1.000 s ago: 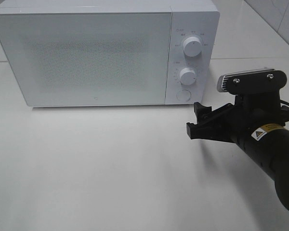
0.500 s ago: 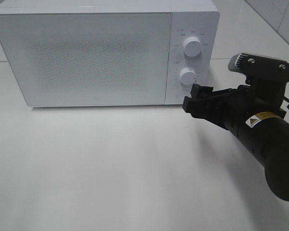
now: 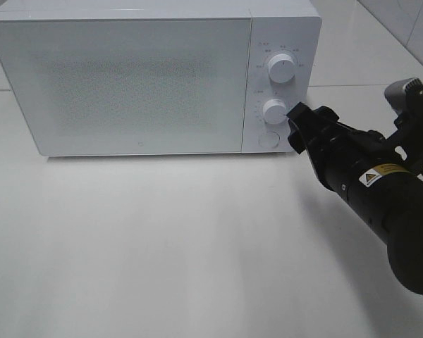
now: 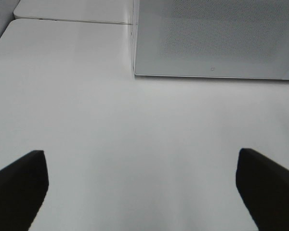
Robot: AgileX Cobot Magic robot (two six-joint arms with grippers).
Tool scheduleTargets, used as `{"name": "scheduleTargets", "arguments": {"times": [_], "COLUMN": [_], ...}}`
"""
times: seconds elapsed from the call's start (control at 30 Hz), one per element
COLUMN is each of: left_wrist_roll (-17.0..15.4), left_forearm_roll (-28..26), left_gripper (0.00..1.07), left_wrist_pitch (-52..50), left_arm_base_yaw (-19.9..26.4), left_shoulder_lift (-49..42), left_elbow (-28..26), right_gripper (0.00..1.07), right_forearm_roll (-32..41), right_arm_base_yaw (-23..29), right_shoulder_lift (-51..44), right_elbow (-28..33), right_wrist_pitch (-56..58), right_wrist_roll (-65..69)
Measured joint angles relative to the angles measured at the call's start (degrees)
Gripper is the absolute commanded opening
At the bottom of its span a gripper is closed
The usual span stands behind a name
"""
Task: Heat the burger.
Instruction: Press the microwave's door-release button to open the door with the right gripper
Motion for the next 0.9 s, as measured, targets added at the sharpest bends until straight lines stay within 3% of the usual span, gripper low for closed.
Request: {"name": "scheduleTargets", "arguments": {"times": [0.27, 0.33, 0.37, 0.43, 0.5, 0.53, 0.63, 0.67, 0.9], "left_wrist_roll": [0.00, 0.00, 0.00, 0.00, 0.00, 0.00, 0.00, 0.00, 0.00], "left_forearm_roll": [0.00, 0.00, 0.00, 0.00, 0.00, 0.00, 0.00, 0.00, 0.00], "left_gripper": [0.98, 0.98, 0.98, 0.98, 0.98, 0.98, 0.98, 0.98, 0.98], "left_wrist_pitch": [0.00, 0.00, 0.00, 0.00, 0.00, 0.00, 0.00, 0.00, 0.00], "left_arm_base_yaw": [0.00, 0.00, 0.00, 0.00, 0.00, 0.00, 0.00, 0.00, 0.00], "left_shoulder_lift": [0.00, 0.00, 0.00, 0.00, 0.00, 0.00, 0.00, 0.00, 0.00], "left_elbow": [0.00, 0.00, 0.00, 0.00, 0.00, 0.00, 0.00, 0.00, 0.00], "right_gripper": [0.53, 0.36, 0.36, 0.20, 0.16, 0.08, 0.05, 0.00, 0.00], "right_forearm_roll": [0.00, 0.00, 0.00, 0.00, 0.00, 0.00, 0.00, 0.00, 0.00], "right_arm_base_yaw": [0.00, 0.00, 0.00, 0.00, 0.00, 0.00, 0.00, 0.00, 0.00], "right_shoulder_lift": [0.00, 0.00, 0.00, 0.00, 0.00, 0.00, 0.00, 0.00, 1.32], "right_elbow": [-0.06, -0.06, -0.06, -0.06, -0.06, -0.06, -0.06, -0.06, -0.11], "right_wrist_pitch": [3.44, 5.21, 5.21, 6.76, 6.93, 7.51, 7.68, 8.14, 8.48], "right_wrist_roll": [18.45, 24.29, 24.29, 28.02, 28.82, 29.62, 30.31, 31.17, 34.72]}}
